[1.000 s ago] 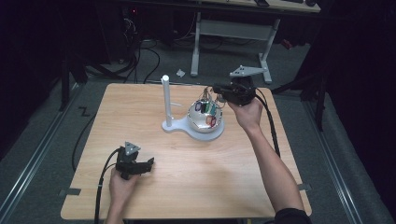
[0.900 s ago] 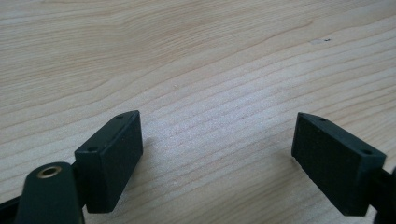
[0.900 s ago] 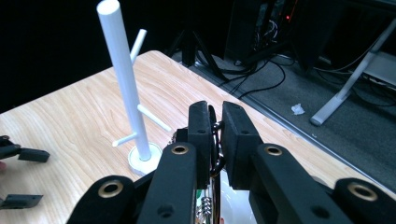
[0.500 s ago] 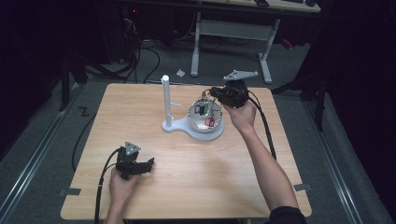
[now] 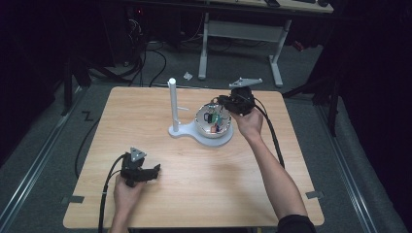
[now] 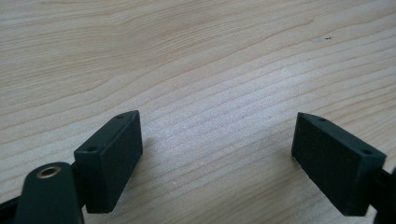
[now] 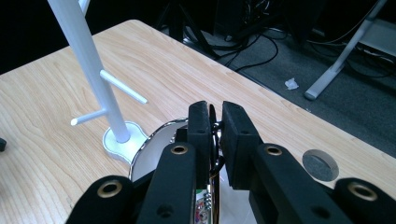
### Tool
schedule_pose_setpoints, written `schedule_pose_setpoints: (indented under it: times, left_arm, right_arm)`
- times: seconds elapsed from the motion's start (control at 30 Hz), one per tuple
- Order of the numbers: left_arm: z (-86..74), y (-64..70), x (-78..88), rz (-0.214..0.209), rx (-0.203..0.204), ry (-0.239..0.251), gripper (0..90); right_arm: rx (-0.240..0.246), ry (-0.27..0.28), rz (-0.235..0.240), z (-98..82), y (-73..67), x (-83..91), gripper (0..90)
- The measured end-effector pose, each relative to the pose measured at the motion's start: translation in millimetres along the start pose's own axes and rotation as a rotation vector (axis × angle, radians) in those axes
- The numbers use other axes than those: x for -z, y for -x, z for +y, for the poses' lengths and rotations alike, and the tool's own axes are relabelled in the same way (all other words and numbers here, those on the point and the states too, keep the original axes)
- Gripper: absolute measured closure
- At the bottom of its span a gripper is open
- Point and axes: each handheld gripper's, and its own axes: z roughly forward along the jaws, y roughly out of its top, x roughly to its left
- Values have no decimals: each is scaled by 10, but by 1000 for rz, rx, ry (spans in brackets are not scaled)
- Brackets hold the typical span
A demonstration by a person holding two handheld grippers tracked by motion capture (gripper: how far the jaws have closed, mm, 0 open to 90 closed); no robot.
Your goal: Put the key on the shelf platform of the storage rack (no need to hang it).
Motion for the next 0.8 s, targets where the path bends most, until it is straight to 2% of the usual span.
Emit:
schedule_pose_setpoints:
  times: [0.3, 0.53, 0.8]
  left_arm:
    - [0, 0, 0, -1, 2, 1, 169]
    - [0, 0, 0, -1, 1, 1, 169]
    - [0, 1, -1, 0, 1, 1, 170]
  right_arm:
    - [6, -20, 1, -45, -20, -84, 828]
    - [-11, -36, 8, -145, -7, -177, 828]
    - [-1, -61, 16, -226, -28, -270, 827]
